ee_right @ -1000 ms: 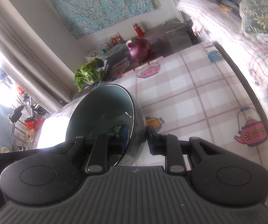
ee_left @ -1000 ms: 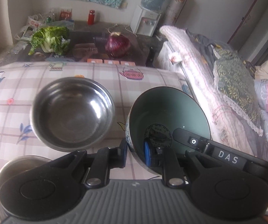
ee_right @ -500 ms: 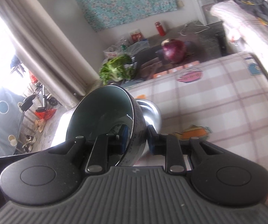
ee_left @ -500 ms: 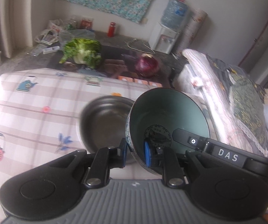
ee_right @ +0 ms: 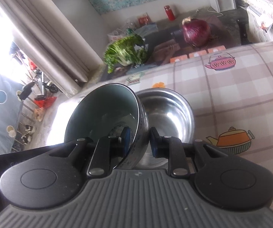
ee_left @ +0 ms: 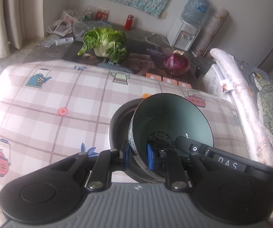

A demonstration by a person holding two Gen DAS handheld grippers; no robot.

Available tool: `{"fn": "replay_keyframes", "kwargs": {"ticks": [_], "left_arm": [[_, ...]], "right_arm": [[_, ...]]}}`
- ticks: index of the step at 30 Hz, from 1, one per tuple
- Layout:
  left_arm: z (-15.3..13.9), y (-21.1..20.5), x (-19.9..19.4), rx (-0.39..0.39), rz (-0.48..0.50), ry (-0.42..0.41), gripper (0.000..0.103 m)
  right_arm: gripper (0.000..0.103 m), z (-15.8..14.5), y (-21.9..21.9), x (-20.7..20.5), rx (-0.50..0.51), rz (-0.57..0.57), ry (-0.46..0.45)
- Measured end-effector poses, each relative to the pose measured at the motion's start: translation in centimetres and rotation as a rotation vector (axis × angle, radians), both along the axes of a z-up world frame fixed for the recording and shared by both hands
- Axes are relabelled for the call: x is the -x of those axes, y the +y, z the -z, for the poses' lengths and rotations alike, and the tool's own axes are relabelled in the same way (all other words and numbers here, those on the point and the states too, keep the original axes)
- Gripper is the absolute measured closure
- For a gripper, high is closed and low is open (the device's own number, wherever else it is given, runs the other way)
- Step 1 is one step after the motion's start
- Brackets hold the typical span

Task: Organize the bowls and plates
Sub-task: 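Lower the green bowl into the steel bowl and open both tools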

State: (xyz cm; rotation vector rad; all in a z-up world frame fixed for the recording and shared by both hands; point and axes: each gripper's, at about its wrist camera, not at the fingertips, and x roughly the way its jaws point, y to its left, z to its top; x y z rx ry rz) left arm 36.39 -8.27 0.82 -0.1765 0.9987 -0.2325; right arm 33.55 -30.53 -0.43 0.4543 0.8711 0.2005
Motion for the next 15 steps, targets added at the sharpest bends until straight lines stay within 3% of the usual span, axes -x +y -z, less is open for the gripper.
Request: {"fn": "replay_keyframes", "kwargs": {"ticks": [7, 15], "left_arm": [[3.0, -1.1, -1.8, -0.038, 0.013, 0.057, 0.083], [3.0, -0.8, -1.7, -0.044, 0.02, 0.034, 0.078]], "right_arm": [[0.082, 2.7, -0.3, -1.8, 0.047, 0.022, 0.032], [0.078, 4.5, 0.1, -2.9, 0.105, 0.021, 0.037]]}}
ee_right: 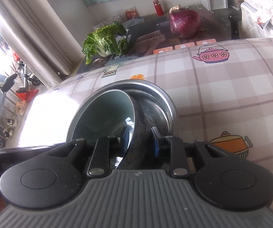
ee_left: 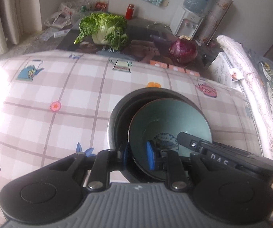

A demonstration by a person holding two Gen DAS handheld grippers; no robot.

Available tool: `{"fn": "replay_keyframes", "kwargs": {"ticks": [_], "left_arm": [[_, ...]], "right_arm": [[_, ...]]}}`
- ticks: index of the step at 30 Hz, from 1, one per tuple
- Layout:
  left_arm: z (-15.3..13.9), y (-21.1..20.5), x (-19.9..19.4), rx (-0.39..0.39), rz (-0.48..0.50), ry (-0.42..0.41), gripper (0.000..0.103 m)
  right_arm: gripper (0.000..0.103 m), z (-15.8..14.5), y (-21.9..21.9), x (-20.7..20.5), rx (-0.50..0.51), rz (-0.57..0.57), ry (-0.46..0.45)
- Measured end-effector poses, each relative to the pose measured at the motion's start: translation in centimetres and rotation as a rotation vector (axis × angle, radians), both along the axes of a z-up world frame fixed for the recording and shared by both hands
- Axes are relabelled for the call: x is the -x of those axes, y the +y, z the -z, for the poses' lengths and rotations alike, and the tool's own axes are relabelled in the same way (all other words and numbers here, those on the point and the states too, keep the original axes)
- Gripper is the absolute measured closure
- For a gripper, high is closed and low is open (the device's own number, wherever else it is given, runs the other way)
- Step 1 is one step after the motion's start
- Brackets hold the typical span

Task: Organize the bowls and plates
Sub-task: 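Lower the green bowl into the steel bowl and open both tools, then move both tools to a large steel basin and grasp its rim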

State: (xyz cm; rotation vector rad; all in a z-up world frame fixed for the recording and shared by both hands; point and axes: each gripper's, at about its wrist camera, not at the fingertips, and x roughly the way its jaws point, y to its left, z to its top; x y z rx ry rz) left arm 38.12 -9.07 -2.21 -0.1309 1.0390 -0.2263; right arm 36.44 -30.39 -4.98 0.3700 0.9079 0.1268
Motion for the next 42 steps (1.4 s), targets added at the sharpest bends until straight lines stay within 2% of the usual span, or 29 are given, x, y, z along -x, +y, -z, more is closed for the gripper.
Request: {"fn": "replay_keyframes", "kwargs": {"ticks": [4, 6, 9, 16, 21, 29, 37, 42], "left_arm": [[-0.9, 0.0, 0.4, 0.003, 0.011, -0.02, 0.074], [-1.5, 0.2, 1.0, 0.006, 0.016, -0.033, 0.067], [-2.5, 0.5, 2.1, 0.001, 0.019, -0.065, 0.058], [-5.6, 1.8, 5.9, -0.008, 0.047, -0.152, 0.045], [-7.6, 3.2, 10.0, -0.084, 0.065, -0.25, 0.035], [-9.2, 7.1, 17.6, -0.208, 0.007, -0.391, 0.029], [-8.3, 12.1, 25.6, -0.29, -0.091, -0.47, 0.026], [-6.0, 15.3, 29.1, -0.245, -0.189, -0.438, 0.025]], "right_arm": [[0.074, -0.4, 0.2, 0.1, 0.034, -0.003, -0.024], [0.057, -0.9, 0.3, 0.3, 0.061, 0.004, -0.043], [0.048, -1.6, -0.2, 0.7, 0.041, 0.016, -0.073], [0.044, -4.4, -1.4, 3.8, -0.026, 0.035, -0.132], [0.036, -6.2, -1.9, 8.5, -0.082, 0.018, -0.178], [0.031, -8.4, -1.8, 17.4, -0.128, -0.01, -0.247], [0.03, -8.4, 0.7, 25.3, -0.134, -0.06, -0.281], [0.03, -7.3, 3.2, 28.8, -0.136, -0.111, -0.278]]}}
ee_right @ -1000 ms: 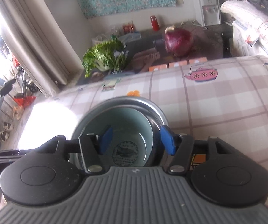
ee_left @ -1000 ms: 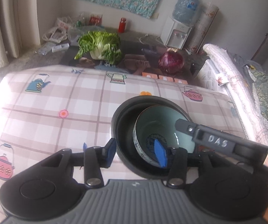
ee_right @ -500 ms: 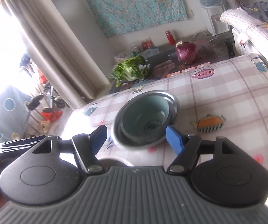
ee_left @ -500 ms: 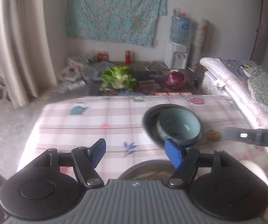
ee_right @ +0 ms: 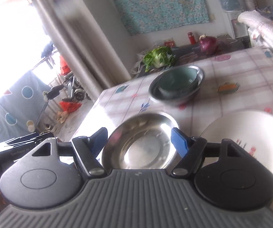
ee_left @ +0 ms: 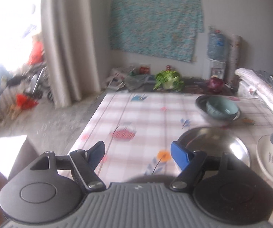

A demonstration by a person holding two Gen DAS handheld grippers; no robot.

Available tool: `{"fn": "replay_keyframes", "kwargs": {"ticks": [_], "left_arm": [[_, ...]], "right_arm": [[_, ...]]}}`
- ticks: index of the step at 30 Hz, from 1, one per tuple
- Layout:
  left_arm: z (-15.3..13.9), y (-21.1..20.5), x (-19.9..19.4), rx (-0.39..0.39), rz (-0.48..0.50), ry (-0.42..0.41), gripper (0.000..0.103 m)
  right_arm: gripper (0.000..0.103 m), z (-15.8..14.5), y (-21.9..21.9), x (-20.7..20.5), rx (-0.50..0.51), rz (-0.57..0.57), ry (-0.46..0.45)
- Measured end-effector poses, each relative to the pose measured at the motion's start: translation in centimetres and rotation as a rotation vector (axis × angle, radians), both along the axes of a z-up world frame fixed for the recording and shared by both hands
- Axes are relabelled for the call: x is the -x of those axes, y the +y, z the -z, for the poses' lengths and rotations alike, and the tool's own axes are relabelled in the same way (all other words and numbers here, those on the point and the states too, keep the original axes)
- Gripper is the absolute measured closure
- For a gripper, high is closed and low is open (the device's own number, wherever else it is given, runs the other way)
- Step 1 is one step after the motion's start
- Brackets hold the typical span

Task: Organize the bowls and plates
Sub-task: 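Move both tools to a large steel basin and grasp its rim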

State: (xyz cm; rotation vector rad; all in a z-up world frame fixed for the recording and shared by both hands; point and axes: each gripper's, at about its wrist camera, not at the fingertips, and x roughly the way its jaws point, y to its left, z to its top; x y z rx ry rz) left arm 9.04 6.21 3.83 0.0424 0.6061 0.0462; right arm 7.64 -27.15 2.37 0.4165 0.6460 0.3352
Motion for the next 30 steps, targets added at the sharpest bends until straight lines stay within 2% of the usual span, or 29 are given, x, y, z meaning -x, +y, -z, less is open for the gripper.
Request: {"fn": "replay_keyframes", "kwargs": {"ticks": [7, 17, 23, 30], "left_arm": [[3.4, 2.2, 4.4, 0.065, -0.028, 0.065, 0.025], [5.5, 1.4, 7.2, 0.105, -0.008, 0.097, 0.025], [6.2, 1.5, 7.8, 0.097, -0.04, 0.105, 0.025], [7.3, 3.0, 7.0, 0.062, -0.106, 0.132, 0.027]], "right_arm": [[0.03, 2.9, 3.9, 4.1, 0.002, -0.07, 0.053], [0.03, 5.7, 6.0, 7.9, -0.056, -0.106, 0.12], [0.03, 6.4, 6.7, 8.5, -0.066, -0.131, 0.151], [0.031, 6.7, 8.8, 6.6, -0.033, -0.162, 0.162]]}}
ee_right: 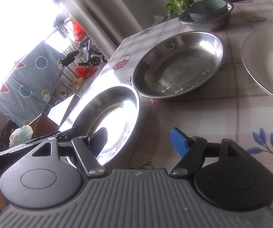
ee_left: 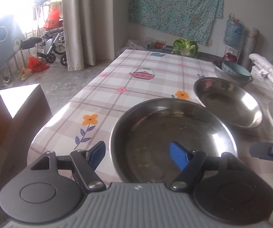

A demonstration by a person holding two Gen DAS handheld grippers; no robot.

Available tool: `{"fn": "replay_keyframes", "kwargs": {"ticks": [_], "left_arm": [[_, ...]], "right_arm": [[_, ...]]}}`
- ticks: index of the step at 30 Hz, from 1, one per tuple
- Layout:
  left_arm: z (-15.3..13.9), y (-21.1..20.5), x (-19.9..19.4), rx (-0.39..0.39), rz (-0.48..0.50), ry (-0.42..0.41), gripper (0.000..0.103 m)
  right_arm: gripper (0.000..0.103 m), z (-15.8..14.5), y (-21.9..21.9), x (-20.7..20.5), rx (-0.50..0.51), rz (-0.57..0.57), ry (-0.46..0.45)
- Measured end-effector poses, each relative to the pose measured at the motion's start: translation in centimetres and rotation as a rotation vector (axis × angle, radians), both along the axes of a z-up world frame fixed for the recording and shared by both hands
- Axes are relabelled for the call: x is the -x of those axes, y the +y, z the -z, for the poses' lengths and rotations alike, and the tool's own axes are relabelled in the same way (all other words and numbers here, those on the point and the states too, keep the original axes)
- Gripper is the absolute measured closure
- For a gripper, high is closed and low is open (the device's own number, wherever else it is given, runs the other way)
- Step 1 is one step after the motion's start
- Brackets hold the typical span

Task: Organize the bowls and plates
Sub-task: 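Move both tools to a large steel basin and grasp its rim, then lift the large steel basin off the table with both tools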

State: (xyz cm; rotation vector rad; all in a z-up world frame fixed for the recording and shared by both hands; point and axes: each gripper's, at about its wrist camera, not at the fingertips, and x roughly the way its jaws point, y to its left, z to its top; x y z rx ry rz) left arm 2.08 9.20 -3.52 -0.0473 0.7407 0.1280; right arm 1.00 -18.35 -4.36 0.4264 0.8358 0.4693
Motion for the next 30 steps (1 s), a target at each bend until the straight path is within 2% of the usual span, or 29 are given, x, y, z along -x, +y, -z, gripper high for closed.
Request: {"fn": "replay_keyframes", "kwargs": {"ticks": [4, 7, 9, 10, 15, 18, 23, 30], "left_arm": [[0.8, 0.8, -0.9, 0.011, -0.006, 0.037, 0.032], [1.4, 1.4, -1.7, 0.035, -0.003, 0.058, 0.036], [1.8, 1.6, -2.3, 0.043, 0.002, 0.078, 0.044], [2.0, 1.6, -2.6, 0.045, 0.004, 0.089, 0.046], [2.6, 1.8, -3.3, 0.058, -0.003, 0.118, 0.055], [2.6, 1.8, -3.3, 0.048, -0.008, 0.119, 0.063], [2.4, 2.1, -3.2, 0.067, -0.01, 0.121, 0.067], [2.1, 1.8, -2.6, 0.1, 0.034, 0.136, 0.067]], "right_arm": [[0.036, 0.4, 1.5, -1.3, 0.027, -0.008, 0.0], [0.045, 0.9, 2.7, -2.4, 0.052, -0.017, 0.005], [0.055, 1.2, 3.5, -3.1, 0.073, -0.015, 0.006], [0.057, 1.4, 3.7, -3.5, 0.083, -0.012, 0.004], [0.083, 2.0, 4.2, -4.7, 0.083, -0.001, 0.006], [0.09, 2.1, 4.2, -4.6, 0.08, -0.008, 0.002], [0.091, 2.1, 4.0, -4.4, 0.072, -0.019, 0.001], [0.091, 2.0, 3.1, -3.0, 0.072, -0.031, 0.004]]}}
